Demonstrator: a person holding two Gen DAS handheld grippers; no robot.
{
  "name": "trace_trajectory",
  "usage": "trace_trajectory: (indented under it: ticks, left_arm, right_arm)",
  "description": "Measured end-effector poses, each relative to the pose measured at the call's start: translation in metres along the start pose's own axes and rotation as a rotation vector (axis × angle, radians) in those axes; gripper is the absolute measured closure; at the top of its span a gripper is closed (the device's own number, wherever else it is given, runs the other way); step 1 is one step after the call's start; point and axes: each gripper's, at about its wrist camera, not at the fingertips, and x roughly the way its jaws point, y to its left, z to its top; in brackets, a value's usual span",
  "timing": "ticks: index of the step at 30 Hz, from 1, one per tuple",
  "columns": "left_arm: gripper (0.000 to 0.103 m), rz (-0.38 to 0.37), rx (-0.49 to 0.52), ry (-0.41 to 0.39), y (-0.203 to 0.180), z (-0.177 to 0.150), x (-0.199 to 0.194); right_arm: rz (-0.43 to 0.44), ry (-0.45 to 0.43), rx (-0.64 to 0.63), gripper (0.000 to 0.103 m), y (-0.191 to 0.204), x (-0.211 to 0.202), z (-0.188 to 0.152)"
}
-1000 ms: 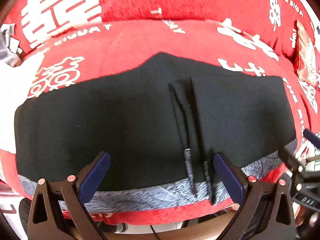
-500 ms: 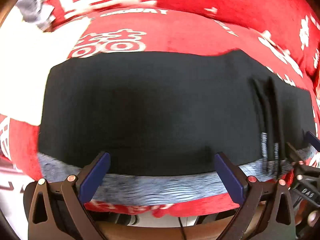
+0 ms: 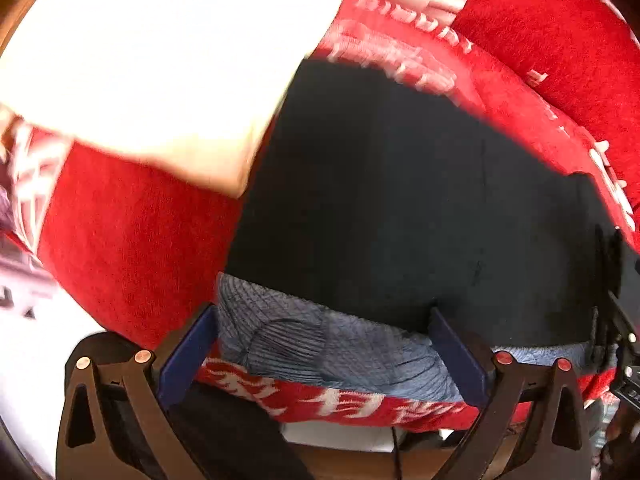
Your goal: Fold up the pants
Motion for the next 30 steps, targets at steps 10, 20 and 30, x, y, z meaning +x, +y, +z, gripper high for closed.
trace_trajectory:
  ticks: [10,20,30]
  left_arm:
    - [0.000,-0.066,0.061,-0.021,0.010,-0.011,-0.001]
    - [0.000,-0.234,0.049,-0.029,0.029,0.006,-0.012]
    - [0.000,-0.562,0.221,-0.086,0.045,0.056,-0.032]
  right_arm:
    - [0.429,0.110,-0.421,0.000,0.078,0.079,0.103]
    - [0.707,0.266,-0.554,0.075,0.085,0.095,0.121]
    - [0.729,-0.007,-0.560,0.086,0.056,-0.003,0.085]
